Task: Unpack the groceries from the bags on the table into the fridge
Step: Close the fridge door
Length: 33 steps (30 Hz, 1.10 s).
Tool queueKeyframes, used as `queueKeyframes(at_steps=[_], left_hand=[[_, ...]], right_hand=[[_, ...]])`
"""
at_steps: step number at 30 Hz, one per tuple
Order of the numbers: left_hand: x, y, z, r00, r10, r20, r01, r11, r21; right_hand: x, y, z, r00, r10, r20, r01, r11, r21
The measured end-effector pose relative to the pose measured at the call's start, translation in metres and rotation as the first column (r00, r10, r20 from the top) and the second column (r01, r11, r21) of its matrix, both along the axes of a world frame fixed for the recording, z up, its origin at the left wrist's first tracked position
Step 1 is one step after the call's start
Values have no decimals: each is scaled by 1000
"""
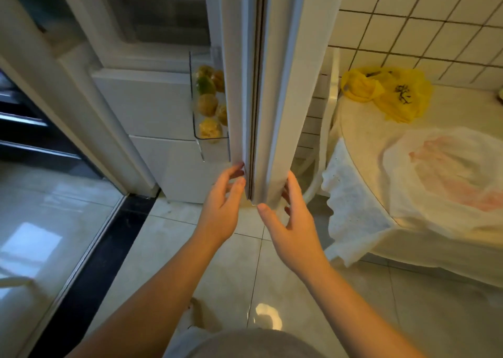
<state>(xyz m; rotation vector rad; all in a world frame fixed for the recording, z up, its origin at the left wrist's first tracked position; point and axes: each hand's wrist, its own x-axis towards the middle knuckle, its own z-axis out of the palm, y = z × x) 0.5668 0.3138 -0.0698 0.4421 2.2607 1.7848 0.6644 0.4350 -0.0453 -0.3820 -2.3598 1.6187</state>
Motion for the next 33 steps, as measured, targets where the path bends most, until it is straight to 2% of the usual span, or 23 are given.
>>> queueKeyframes(at_steps=[8,13,19,26,30,33], left_hand=[[-39,-97,-1,979,201,-5,-201,979,20],[-83,-162,-4,974,226,16,-227,972,67],[-153,-237,-7,972,235,24,-236,967,100],[-231,-302,-3,984,162,75,-167,983,70],[-272,-324,1,982,171,78,-176,982,66],[-304,-334,-1,981,181,66,-184,982,46]], right_hand=[[-43,-97,-1,970,243,19,-244,967,69],[-91,-163,-6,955,297,22,-298,947,124],[-163,-241,-15,972,235,30,-237,956,176],[-251,-309,-21,986,164,7,-161,957,242],[-300,-328,-18,993,116,-16,-103,932,347],[-335,-332,-15,995,79,-62,-40,878,477]])
